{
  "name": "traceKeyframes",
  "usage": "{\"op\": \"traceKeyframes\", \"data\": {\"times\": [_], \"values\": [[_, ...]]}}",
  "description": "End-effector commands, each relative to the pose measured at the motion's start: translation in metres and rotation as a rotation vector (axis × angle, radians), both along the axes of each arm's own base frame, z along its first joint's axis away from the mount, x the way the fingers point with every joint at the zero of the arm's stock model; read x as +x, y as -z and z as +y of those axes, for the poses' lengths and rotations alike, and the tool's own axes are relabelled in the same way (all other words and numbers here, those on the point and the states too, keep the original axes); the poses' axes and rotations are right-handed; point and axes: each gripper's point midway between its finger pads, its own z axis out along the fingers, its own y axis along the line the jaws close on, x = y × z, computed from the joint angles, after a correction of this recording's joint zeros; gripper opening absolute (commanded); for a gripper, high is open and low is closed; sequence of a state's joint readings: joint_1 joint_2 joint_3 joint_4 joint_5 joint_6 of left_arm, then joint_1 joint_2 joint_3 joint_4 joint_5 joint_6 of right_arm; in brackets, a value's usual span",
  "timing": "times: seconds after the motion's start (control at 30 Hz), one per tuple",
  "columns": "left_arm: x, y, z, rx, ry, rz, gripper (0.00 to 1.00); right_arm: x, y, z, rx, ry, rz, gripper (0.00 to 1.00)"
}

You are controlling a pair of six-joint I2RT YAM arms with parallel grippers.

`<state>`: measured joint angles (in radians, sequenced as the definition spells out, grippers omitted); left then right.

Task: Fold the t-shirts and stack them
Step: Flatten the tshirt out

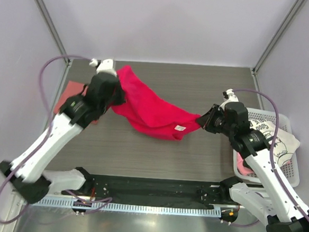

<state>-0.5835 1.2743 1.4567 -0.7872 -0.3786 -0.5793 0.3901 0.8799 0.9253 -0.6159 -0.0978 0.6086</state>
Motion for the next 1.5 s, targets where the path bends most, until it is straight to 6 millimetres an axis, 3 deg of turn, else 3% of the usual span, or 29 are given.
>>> {"op": "traceKeyframes", "data": {"times": [0.0, 0.03, 0.07, 0.1, 0.17, 0.27, 0.4, 0.53, 0.6, 0.77, 0.93, 0.97, 1.0, 1.1, 1.3, 1.47], "values": [[-0.054, 0.049, 0.019, 0.124, -0.039, 0.095, 0.18, 0.009, -0.046, -0.021, 0.016, 0.131, -0.141, 0.01], [-0.063, 0.064, 0.014, 0.113, -0.015, 0.122, 0.36, 0.01, -0.039, -0.03, -0.013, 0.175, -0.134, 0.01], [-0.082, 0.099, 0.014, 0.125, 0.001, 0.18, 0.75, 0.007, -0.041, -0.035, -0.014, 0.196, -0.148, 0.01], [-0.089, 0.11, 0.016, 0.126, -0.004, 0.189, 0.87, 0.006, -0.039, -0.038, -0.02, 0.207, -0.149, 0.01], [-0.101, 0.133, 0.022, 0.141, -0.006, 0.211, 0.99, 0.003, -0.033, -0.044, -0.036, 0.23, -0.146, 0.01], [-0.1, 0.126, 0.029, 0.123, -0.027, 0.165, 1.0, -0.001, -0.029, -0.048, -0.047, 0.235, -0.144, 0.01], [-0.092, 0.111, 0.022, 0.128, -0.02, 0.157, 1.0, -0.003, -0.025, -0.05, -0.064, 0.235, -0.137, 0.01], [-0.077, 0.121, 0.021, 0.171, -0.04, 0.217, 1.0, -0.007, -0.024, -0.054, -0.079, 0.24, -0.143, 0.01], [-0.067, 0.124, 0.03, 0.171, -0.083, 0.236, 0.99, -0.009, -0.024, -0.06, -0.098, 0.256, -0.144, 0.01], [-0.041, 0.156, 0.04, 0.059, -0.125, 0.322, 1.0, -0.017, -0.021, -0.074, -0.138, 0.298, -0.146, 0.01], [0.001, 0.172, 0.039, 0.035, -0.161, 0.352, 0.91, -0.022, -0.012, -0.072, -0.118, 0.288, -0.144, 0.01], [0.015, 0.167, 0.041, 0.025, -0.169, 0.348, 0.89, -0.023, -0.012, -0.072, -0.116, 0.283, -0.146, 0.01], [0.021, 0.186, 0.042, 0.045, -0.173, 0.406, 0.86, -0.024, -0.012, -0.071, -0.114, 0.279, -0.148, 0.01], [0.038, 0.206, 0.045, 0.048, -0.18, 0.468, 0.82, -0.027, -0.009, -0.068, -0.103, 0.256, -0.144, 0.01], [0.061, 0.232, 0.05, 0.055, -0.203, 0.523, 0.78, -0.034, 0.007, -0.062, -0.088, 0.22, -0.113, 0.01], [0.071, 0.266, 0.054, 0.097, -0.229, 0.589, 0.71, -0.038, 0.011, -0.058, -0.073, 0.196, -0.106, 0.01]]}}
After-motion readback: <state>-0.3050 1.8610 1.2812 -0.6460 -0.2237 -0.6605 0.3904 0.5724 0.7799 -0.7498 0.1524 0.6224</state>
